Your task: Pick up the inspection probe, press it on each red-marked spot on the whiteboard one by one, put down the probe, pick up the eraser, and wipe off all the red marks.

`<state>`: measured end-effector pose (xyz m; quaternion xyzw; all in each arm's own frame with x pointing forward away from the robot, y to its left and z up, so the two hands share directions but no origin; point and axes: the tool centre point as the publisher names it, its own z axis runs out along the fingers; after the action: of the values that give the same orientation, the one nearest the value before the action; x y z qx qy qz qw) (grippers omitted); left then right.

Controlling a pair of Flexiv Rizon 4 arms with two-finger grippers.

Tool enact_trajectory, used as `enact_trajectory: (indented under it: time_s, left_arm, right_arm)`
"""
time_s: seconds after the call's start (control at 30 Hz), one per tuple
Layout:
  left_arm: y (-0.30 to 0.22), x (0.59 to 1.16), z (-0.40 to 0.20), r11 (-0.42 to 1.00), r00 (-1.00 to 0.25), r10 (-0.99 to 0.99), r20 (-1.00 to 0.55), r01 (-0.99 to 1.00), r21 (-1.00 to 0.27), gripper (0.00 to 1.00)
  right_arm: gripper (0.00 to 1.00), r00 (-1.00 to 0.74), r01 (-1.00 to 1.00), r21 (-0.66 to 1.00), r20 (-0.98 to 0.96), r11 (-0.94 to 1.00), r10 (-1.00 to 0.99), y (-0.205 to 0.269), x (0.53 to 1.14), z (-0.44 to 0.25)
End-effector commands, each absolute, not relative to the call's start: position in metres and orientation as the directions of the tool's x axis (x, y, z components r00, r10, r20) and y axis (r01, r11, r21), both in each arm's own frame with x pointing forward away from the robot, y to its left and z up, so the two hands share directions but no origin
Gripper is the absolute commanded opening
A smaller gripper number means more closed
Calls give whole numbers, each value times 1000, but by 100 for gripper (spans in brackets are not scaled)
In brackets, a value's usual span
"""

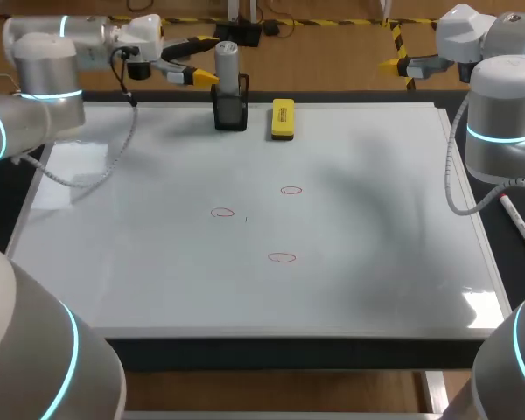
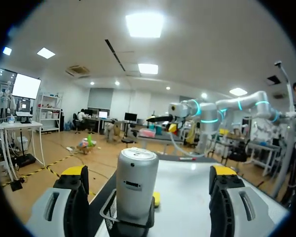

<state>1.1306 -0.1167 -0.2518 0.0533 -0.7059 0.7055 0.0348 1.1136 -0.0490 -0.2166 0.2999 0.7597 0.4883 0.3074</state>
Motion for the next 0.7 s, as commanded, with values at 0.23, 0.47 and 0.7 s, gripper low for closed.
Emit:
enact_trajectory:
  time_s: [0.23, 0.47, 0.7]
  left_arm:
    - [-139, 1153, -269, -22, -991, 41, 127, -128, -992, 100]
    - [-154, 1154, -272, -5, -994, -7, 110, -110, -994, 100]
    - [-155, 1155, -273, -8, -994, -12, 110, -110, -994, 100]
  right_arm:
    - [100, -632, 157, 926, -174, 344, 755, -49, 1114, -216]
    - [100, -632, 157, 926, -174, 344, 755, -49, 1114, -216]
    - [100, -632, 157, 926, -174, 344, 755, -49, 1114, -216]
